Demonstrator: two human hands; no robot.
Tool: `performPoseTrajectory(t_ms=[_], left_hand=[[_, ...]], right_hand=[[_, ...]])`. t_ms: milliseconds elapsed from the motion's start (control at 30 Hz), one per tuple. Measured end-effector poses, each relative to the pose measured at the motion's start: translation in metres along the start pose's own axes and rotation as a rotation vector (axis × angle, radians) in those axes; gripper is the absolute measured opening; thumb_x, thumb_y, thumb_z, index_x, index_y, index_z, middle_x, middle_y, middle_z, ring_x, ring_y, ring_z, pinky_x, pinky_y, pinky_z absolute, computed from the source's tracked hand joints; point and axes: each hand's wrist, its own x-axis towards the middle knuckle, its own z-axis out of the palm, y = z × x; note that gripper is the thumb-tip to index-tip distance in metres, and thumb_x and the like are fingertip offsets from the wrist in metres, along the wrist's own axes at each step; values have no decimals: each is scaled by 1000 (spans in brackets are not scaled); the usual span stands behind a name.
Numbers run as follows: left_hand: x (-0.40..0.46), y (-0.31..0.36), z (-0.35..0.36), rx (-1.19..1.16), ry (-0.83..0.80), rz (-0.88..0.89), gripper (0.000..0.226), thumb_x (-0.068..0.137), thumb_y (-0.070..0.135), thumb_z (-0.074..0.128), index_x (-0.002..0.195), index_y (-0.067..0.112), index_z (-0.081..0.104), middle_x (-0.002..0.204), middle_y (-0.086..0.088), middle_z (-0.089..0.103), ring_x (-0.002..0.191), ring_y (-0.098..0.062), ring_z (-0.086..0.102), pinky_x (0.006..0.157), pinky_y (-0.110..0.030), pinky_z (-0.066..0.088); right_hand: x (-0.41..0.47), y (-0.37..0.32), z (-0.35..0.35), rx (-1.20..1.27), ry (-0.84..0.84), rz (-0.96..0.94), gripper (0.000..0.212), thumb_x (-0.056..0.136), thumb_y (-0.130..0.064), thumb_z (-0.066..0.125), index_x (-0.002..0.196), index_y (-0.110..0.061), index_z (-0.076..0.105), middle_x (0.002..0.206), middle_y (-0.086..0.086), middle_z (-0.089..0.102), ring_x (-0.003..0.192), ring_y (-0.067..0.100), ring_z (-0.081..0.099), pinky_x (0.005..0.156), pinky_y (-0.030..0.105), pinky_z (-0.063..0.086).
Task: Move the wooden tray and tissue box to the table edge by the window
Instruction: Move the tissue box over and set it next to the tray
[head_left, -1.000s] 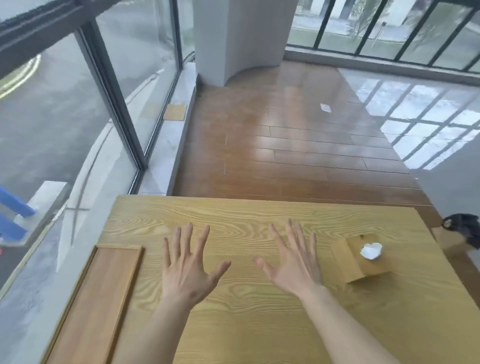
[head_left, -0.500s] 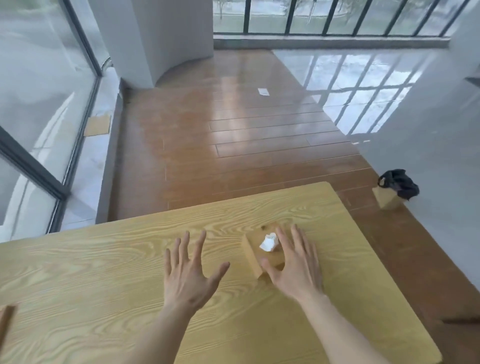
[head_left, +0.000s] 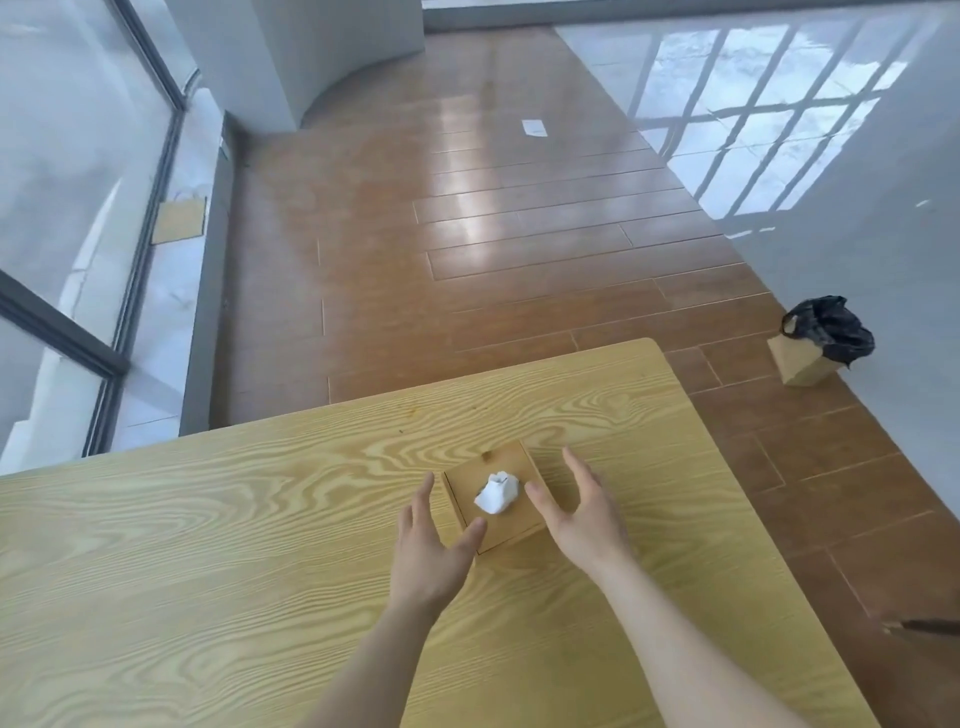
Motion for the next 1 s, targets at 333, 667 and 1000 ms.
performPoseTrajectory(t_ms=[333,667,1000], left_hand=[[14,-1,22,-360,-16,-306,72,87,22,75,148,32,37,136,2,55,109,-23,64,92,-40,53],[9,-2,18,-393,-20,-307,68,90,19,72,148,33,40,133,6,57,106,-19,68,87,-35,52],[-8,-22,-50,-390,16,-267,65,91,20,69,149,33,41,132,8,57,105,-12,65,78,-29,46]], right_hand=[[22,13,14,69,-79,85,49,90,-27,76,137,-26,63,127,-8,71,123,12,63,106,37,51],[16,7,23,55,-21,91,44,87,-24,77,130,-25,66,115,-10,74,110,8,67,101,37,55],[-18,-39,62,17,-32,8,34,84,-22,80,115,-27,68,94,-18,70,92,-2,65,82,21,50]])
